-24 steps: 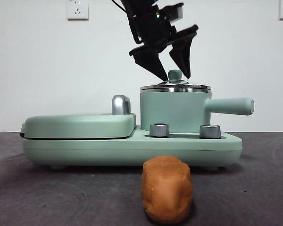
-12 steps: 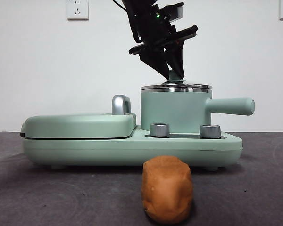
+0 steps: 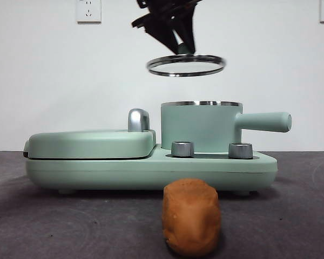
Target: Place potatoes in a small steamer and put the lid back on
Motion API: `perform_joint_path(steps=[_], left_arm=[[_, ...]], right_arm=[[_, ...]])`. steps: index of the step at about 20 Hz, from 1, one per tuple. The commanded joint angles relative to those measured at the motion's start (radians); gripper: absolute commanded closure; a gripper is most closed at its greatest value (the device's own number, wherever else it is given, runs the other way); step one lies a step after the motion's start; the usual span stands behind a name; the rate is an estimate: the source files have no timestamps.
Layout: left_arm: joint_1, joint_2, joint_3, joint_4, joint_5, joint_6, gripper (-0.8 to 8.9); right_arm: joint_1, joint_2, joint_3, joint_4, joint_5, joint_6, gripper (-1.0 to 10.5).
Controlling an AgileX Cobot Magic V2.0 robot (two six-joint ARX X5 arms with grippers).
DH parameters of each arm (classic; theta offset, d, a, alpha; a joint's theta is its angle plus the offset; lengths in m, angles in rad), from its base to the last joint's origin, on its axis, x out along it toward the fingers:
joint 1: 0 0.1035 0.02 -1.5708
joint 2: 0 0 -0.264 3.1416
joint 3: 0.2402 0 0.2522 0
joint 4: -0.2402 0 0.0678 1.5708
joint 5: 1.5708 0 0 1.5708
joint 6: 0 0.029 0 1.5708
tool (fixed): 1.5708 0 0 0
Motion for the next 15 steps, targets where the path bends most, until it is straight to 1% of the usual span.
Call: perform_joint_path(steps=[1,3,7,9,12,15], left_arm=[[0.023,-0.030,0.040,-0.001,0.005,-0.001,8.05],[0.051,-0.050,0.040,-0.019,0.005,-0.001,8.05],[0.113,-0.092,0.040,-0.051,0.005,-0.001,8.05],[0.137,-0.108,0.040,-0.069,0.005,-0.001,8.05],[0.174,-0.135,0.040,-0.093,0.005,-0.001,8.05],[0.200,-0.154,0.040,-0.098,0.005,-0.010,8.05]], right_arm=[[0.093,0.074,0.026,-0.001,0.064,0.050,5.1],[0.192,0.138,0.028,0.000,0.122,0.087,5.1],[0.442,0.293,0.028,0.028,0.298,0.161,5.1],[0.543,0.373,0.028,0.064,0.362,0.189,5.0],[0.668,0.514,0.028,0.166,0.428,0.205,5.0],[0.739,0.647,0.028,0.254,0.454,0.218,5.0]])
